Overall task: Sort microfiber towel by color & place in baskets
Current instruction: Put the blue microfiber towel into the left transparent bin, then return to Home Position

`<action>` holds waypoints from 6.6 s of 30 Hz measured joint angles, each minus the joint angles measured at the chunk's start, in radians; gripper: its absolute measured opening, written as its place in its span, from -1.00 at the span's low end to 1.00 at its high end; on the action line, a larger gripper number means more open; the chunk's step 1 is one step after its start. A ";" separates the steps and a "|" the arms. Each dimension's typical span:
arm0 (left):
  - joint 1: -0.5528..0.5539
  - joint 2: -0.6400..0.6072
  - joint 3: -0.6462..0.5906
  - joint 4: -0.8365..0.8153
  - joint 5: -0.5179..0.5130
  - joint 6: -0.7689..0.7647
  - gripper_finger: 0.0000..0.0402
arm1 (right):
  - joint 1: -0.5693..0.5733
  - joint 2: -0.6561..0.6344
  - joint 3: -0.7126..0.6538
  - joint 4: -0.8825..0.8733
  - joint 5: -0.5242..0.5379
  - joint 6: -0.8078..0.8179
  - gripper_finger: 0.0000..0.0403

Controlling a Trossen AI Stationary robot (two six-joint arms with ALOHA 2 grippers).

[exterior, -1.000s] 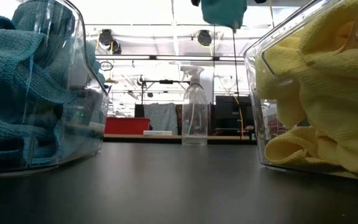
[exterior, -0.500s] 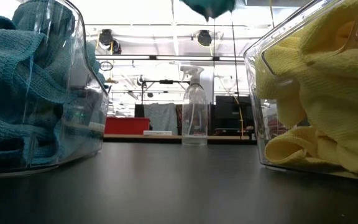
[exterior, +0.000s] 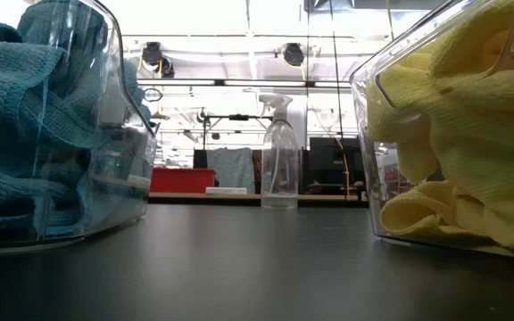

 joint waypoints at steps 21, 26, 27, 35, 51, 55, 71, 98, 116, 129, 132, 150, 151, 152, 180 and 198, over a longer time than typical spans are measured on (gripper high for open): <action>-0.144 -0.125 -0.517 0.045 -0.251 -0.354 -0.92 | 0.034 0.000 0.000 -0.002 0.004 -0.030 0.28; -0.130 -0.226 -0.697 0.152 -0.239 -0.404 -0.91 | 0.038 0.000 0.000 -0.002 0.006 -0.021 0.28; -0.130 -0.239 -0.733 0.187 -0.220 -0.407 -0.91 | 0.038 0.000 0.000 -0.002 0.007 -0.017 0.28; -0.131 -0.232 -0.928 0.387 -0.136 -0.489 -0.90 | 0.038 0.000 0.000 0.004 0.038 -0.014 0.28; -0.150 -0.232 -0.911 0.361 -0.120 -0.507 -0.02 | 0.027 0.000 0.000 0.006 0.037 -0.001 0.28; -0.151 -0.236 -0.840 0.304 -0.098 -0.486 0.27 | 0.027 0.000 0.000 0.006 0.037 -0.001 0.28; -0.151 -0.279 -0.506 -0.089 -0.095 -0.419 0.35 | 0.027 0.000 0.000 0.006 0.036 -0.030 0.28; -0.151 -0.044 -0.486 -0.083 0.074 -0.401 -0.45 | 0.028 0.005 0.000 -0.001 0.062 -0.056 0.28; -0.151 -0.110 -0.486 -0.093 0.114 -0.387 -0.64 | 0.044 0.038 0.001 -0.016 0.057 -0.052 0.28; -0.151 -0.323 -0.486 -0.147 0.064 -0.404 -0.03 | 0.043 0.035 0.001 0.012 0.055 -0.070 0.28; -0.150 -0.371 -0.486 -0.138 0.042 -0.404 0.02 | 0.043 0.033 0.001 0.012 0.054 -0.075 0.28; -0.150 -0.660 -0.486 -0.044 -0.226 -0.412 0.02 | 0.043 -0.111 0.000 0.030 0.096 -0.141 0.28; -0.150 -0.669 -0.486 -0.037 -0.231 -0.407 0.02 | 0.043 -0.122 0.000 0.030 0.104 -0.148 0.28; -0.150 -0.679 -0.486 -0.031 -0.234 -0.406 0.02 | 0.043 -0.134 0.000 0.030 0.109 -0.154 0.28; -0.151 -1.087 -0.813 0.116 -0.497 -0.495 0.02 | 0.043 -0.567 -0.254 -0.094 0.272 -0.262 0.28; -0.151 -1.276 -1.157 0.459 -0.560 -0.372 0.02 | 0.039 -0.940 -0.986 0.488 0.372 -0.262 0.28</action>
